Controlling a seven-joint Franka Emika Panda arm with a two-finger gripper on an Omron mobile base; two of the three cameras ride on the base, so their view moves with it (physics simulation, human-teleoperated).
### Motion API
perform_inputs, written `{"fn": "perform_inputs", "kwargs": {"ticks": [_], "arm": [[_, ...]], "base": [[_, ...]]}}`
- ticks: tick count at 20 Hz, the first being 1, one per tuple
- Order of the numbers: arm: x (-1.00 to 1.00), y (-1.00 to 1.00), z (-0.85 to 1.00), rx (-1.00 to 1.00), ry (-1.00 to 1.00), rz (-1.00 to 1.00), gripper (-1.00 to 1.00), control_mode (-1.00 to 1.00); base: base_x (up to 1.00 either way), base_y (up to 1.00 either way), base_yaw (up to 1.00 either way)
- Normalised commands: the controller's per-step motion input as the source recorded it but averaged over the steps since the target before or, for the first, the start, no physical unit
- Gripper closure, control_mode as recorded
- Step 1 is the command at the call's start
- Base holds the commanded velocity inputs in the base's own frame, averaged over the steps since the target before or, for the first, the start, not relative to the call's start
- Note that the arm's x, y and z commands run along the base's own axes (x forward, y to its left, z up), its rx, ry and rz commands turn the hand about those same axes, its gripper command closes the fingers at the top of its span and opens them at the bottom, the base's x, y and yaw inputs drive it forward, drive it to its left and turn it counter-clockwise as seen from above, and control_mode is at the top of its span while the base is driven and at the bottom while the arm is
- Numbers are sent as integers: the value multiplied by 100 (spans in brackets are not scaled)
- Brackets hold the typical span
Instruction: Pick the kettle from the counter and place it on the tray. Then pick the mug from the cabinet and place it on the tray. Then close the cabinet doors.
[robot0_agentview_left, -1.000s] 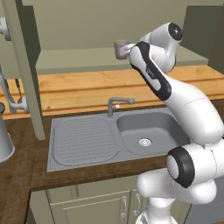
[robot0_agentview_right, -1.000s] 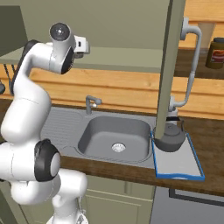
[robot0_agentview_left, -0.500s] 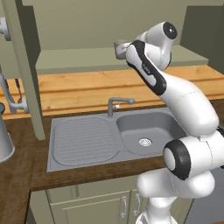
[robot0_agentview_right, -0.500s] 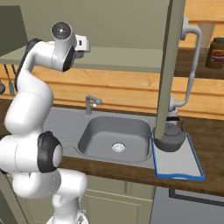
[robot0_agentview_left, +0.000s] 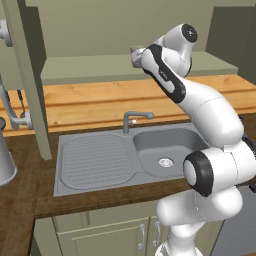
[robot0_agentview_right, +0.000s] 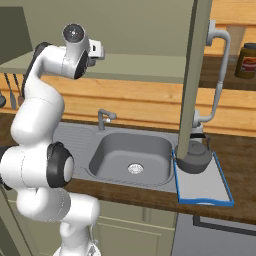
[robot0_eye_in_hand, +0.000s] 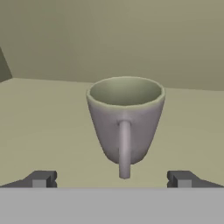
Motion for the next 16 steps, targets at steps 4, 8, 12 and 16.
{"fn": "perform_inputs", "kwargs": {"ticks": [4, 8, 12, 16], "arm": [[17, 0, -5, 0, 3, 0, -100, -100], [21, 0, -3, 0, 0, 0, -100, -100], [21, 0, 0, 0, 0, 0, -100, -100], [15, 0, 0, 0, 0, 0, -100, -100]], "base": [[0, 0, 0], [0, 0, 0], [0, 0, 0], [0, 0, 0]]}}
